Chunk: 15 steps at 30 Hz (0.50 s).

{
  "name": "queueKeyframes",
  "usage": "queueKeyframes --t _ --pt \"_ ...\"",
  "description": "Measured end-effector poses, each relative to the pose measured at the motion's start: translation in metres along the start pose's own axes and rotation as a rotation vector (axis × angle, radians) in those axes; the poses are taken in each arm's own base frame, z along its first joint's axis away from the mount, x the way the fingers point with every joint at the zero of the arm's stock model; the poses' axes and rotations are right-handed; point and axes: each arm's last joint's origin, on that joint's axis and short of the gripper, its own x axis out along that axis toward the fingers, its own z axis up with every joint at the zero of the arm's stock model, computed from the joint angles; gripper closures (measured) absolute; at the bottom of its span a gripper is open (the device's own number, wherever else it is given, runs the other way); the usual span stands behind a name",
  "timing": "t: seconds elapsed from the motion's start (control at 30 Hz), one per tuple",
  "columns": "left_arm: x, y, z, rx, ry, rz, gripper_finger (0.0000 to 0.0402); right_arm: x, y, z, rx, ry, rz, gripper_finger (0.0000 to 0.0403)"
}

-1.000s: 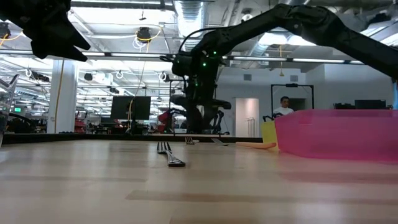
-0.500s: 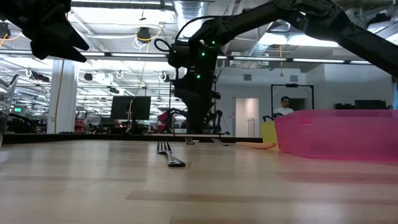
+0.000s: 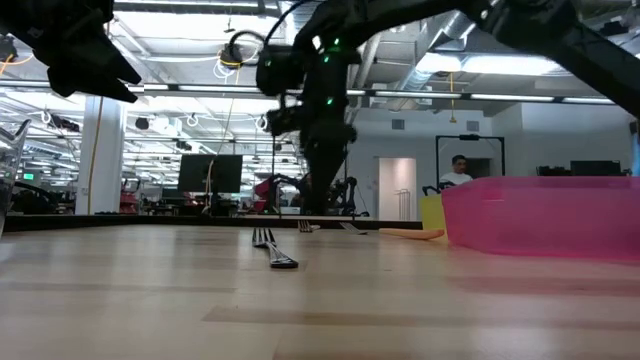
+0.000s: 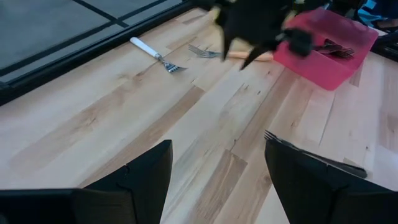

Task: Sort silverware by color (type)
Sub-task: Put the white fork into the yellow bin

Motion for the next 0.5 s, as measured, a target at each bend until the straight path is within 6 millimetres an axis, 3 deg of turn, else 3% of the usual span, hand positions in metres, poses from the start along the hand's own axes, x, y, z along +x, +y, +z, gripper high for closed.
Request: queueKeyframes --t 0.17,0.33,0.43,0.5 --pt "0.0 0.001 0.0 0.03 -0.001 0.007 0.0159 -0.053 0.004 -0.041 0.058 0.06 0.017 0.0231" --pt "0.0 0.001 0.0 0.05 -0.018 0.021 0.0159 -0.131 0.016 -0.1 0.184 -0.126 -0.083 0.024" --pt "0.0 0.001 0.0 0.05 -0.021 0.024 0.0159 -0.145 0.032 -0.13 0.235 -0.338 -0.143 0.0243" --pt "0.0 0.001 0.0 0.051 -0.021 0.024 0.0159 -0.14 0.041 -0.144 0.259 -0.484 -0.219 0.0244"
